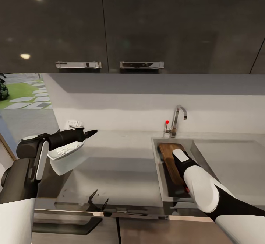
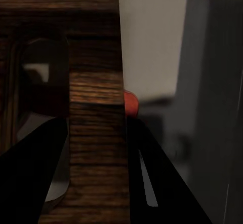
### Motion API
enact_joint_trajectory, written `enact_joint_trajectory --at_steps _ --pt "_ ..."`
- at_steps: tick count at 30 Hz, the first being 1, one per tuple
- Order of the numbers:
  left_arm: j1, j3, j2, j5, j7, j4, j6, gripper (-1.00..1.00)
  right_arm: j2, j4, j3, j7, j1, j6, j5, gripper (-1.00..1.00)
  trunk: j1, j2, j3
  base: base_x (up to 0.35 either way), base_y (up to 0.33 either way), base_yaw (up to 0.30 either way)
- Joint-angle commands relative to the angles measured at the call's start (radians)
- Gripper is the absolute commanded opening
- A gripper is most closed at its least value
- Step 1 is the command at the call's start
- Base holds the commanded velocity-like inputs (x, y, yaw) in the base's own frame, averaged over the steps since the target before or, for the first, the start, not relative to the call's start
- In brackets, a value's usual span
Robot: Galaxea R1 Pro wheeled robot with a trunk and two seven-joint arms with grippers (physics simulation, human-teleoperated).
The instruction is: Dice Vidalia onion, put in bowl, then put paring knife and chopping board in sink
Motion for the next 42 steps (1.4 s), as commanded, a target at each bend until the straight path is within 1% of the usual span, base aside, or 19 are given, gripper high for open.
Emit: enact_joint_trajectory --at_steps 1,16,24,25,26,29,42 --pt "-0.001 0.002 0.0 0.0 -0.004 0.0 0.007 1.0 -0.001 -0.002 0.005 -0.001 0.0 -0.009 -0.011 -1.0 0.0 -0.001 -0.002 0.0 0.0 0.0" --pt "-0.001 0.003 0.0 0.0 -0.003 0.0 0.007 1.0 -0.011 -0.002 0.005 -0.001 0.0 -0.018 -0.011 -1.0 0.0 -0.001 -0.008 0.0 0.0 0.0" --pt "-0.001 0.003 0.0 0.0 -0.003 0.0 0.007 1.0 -0.025 -0.002 0.006 -0.001 0.0 -0.021 -0.011 -1.0 0.0 -0.001 -0.011 0.0 0.0 0.0" --pt "-0.001 0.003 0.0 0.0 -0.003 0.0 0.007 1.0 -0.038 -0.002 0.006 -0.001 0.0 -0.021 -0.011 -1.0 0.0 -0.001 -0.011 0.0 0.0 0.0" --pt "-0.001 0.003 0.0 0.0 -0.003 0.0 0.007 1.0 -0.044 -0.002 0.006 -0.001 0.0 -0.021 -0.011 -1.0 0.0 -0.001 -0.011 0.0 0.0 0.0" --pt "-0.001 0.003 0.0 0.0 -0.003 0.0 0.007 1.0 -0.05 -0.002 0.005 -0.001 0.0 -0.021 -0.011 -1.0 0.0 -0.001 -0.012 0.0 0.0 0.0" --pt "-0.001 0.002 0.0 0.0 -0.003 0.0 0.007 1.0 -0.053 -0.002 0.007 0.0 0.0 -0.021 -0.011 -1.0 0.0 -0.001 -0.024 0.0 0.0 0.0"
